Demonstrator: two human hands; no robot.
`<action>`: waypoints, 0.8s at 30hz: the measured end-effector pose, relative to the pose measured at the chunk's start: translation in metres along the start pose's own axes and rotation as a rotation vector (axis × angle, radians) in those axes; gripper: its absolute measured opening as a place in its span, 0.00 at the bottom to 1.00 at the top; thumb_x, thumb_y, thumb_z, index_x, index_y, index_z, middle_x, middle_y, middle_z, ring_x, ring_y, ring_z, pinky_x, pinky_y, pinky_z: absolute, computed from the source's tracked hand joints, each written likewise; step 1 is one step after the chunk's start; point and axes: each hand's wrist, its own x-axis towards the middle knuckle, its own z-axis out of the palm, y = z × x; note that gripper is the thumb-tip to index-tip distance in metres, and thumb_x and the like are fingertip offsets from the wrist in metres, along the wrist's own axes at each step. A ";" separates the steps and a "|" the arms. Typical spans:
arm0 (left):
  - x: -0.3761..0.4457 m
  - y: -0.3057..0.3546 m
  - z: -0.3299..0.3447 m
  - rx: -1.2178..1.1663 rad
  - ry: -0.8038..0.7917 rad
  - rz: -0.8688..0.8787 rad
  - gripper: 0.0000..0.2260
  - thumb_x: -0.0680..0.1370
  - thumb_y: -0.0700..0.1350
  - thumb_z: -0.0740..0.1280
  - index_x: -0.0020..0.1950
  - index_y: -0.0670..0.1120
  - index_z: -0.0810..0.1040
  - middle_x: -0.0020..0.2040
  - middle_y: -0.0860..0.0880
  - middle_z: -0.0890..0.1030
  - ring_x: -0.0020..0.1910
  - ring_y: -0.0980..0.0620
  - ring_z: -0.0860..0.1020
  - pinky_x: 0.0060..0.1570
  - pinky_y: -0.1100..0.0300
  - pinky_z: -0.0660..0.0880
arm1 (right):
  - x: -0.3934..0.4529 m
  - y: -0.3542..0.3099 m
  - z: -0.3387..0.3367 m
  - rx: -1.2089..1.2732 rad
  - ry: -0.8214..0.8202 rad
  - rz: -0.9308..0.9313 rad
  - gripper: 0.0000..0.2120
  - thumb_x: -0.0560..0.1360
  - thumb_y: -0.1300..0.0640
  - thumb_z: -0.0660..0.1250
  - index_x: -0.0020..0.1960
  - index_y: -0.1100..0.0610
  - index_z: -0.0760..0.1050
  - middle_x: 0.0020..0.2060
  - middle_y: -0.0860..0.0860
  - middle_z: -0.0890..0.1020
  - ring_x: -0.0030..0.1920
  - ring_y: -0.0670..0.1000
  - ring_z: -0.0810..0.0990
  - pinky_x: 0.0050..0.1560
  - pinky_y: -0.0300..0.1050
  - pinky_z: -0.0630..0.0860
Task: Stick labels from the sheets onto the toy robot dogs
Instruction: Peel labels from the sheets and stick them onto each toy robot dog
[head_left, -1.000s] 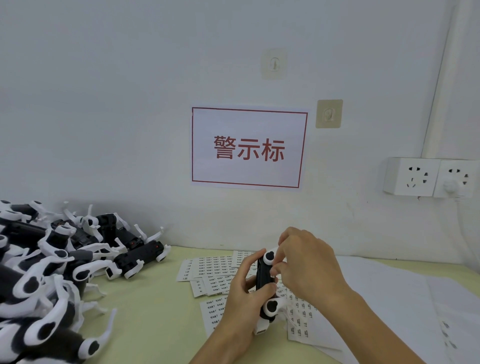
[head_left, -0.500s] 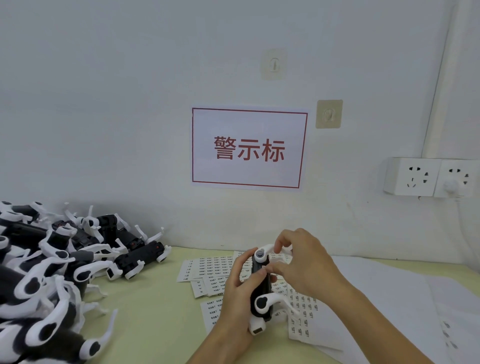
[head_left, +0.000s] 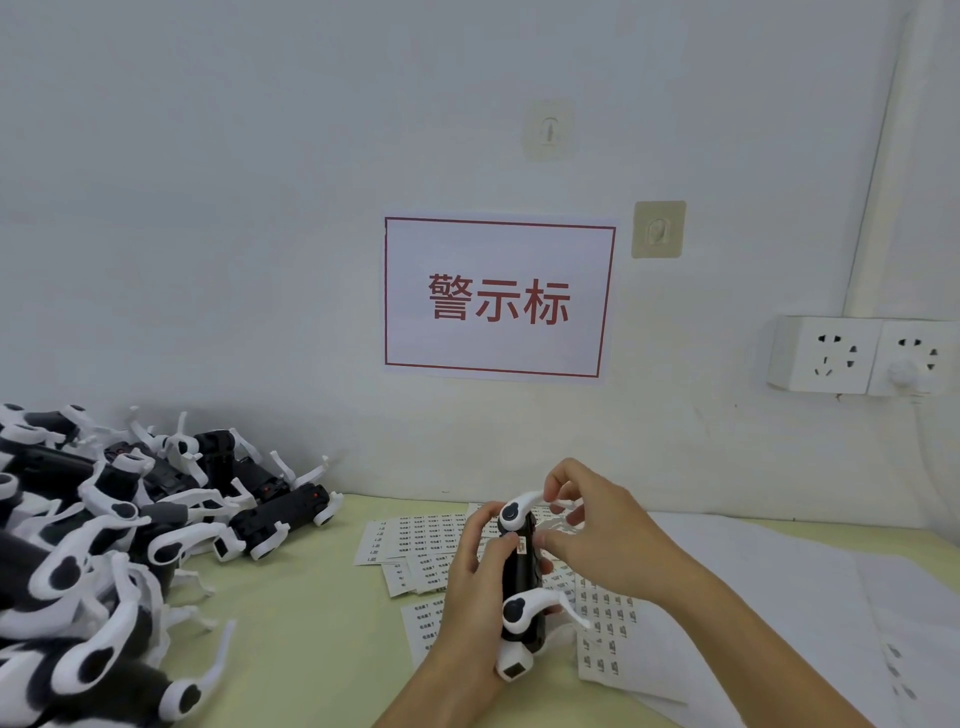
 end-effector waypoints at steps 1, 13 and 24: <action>0.000 0.000 0.001 -0.007 -0.011 0.001 0.12 0.79 0.41 0.65 0.56 0.57 0.81 0.49 0.37 0.83 0.44 0.42 0.82 0.40 0.49 0.79 | 0.000 0.000 -0.001 0.006 0.007 -0.010 0.13 0.73 0.58 0.72 0.47 0.46 0.69 0.48 0.46 0.77 0.41 0.44 0.79 0.34 0.29 0.73; -0.002 -0.002 -0.002 0.061 -0.042 0.056 0.16 0.81 0.35 0.63 0.55 0.56 0.81 0.52 0.36 0.83 0.45 0.43 0.84 0.36 0.54 0.79 | 0.000 0.003 0.000 0.020 0.044 -0.046 0.08 0.76 0.56 0.68 0.45 0.46 0.71 0.46 0.45 0.78 0.44 0.48 0.80 0.37 0.31 0.74; -0.003 -0.001 -0.001 -0.033 -0.068 0.055 0.16 0.73 0.36 0.73 0.55 0.54 0.81 0.50 0.37 0.83 0.43 0.42 0.83 0.35 0.54 0.79 | 0.001 0.004 0.000 0.045 0.061 -0.067 0.08 0.76 0.56 0.68 0.43 0.46 0.71 0.45 0.44 0.78 0.44 0.48 0.80 0.36 0.28 0.74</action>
